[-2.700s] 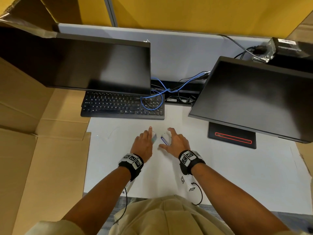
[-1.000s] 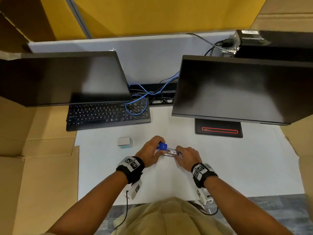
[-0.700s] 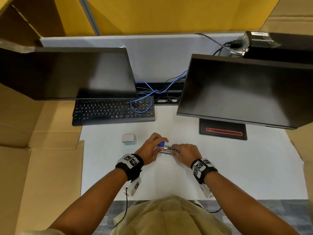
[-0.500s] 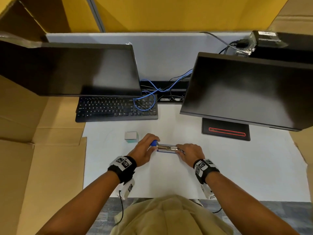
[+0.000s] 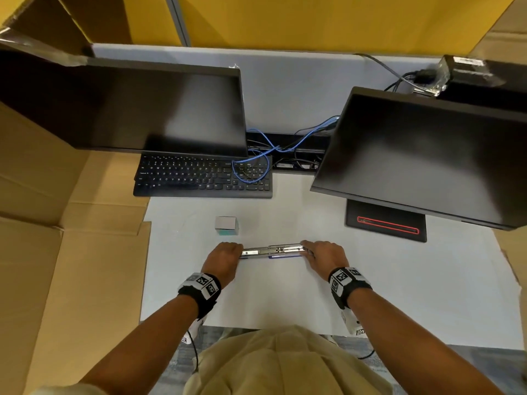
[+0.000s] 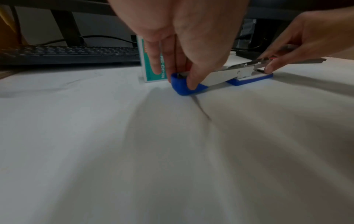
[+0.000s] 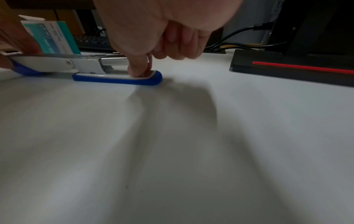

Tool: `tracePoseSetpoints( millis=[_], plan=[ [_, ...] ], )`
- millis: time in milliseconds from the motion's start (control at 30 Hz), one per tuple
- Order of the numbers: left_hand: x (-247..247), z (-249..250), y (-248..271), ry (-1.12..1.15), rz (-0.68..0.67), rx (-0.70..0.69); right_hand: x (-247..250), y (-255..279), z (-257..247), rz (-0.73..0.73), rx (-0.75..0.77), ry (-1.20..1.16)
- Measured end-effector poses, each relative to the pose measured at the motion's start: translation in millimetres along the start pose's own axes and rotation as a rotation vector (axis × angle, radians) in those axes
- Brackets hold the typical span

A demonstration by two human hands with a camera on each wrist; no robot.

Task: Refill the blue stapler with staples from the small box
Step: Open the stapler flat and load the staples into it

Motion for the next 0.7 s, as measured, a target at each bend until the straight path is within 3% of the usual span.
tracePoseSetpoints(
  millis=[133, 300, 500, 700],
  plan=[
    [-8.0, 17.1, -8.1, -0.091, -0.077, -0.026, -0.1, 1.3, -1.0, 0.014, 0.005, -0.002],
    [-8.8, 61.1, -10.9, -0.151, -0.16, -0.253, -0.3, 3.5, -4.6, 0.003, -0.004, -0.064],
    [-17.9, 66.5, -9.4, -0.216, -0.289, -0.247, 4.3, 13.5, -4.6, 0.115, -0.031, -0.321],
    [-18.0, 66.6, -11.4, -0.202, -0.314, -0.252, 10.1, 8.4, -14.6, 0.003, -0.044, -0.461]
  ],
)
Point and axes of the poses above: each hand's wrist, its own y-axis away from the middle knuckle, its own x-axis out of the back of the hand, z = x × y, the point moved 2 cm from there along -y, towards the middle knuckle, and after that the axes turned 14 degrees about -y, right-handed, at the moved point
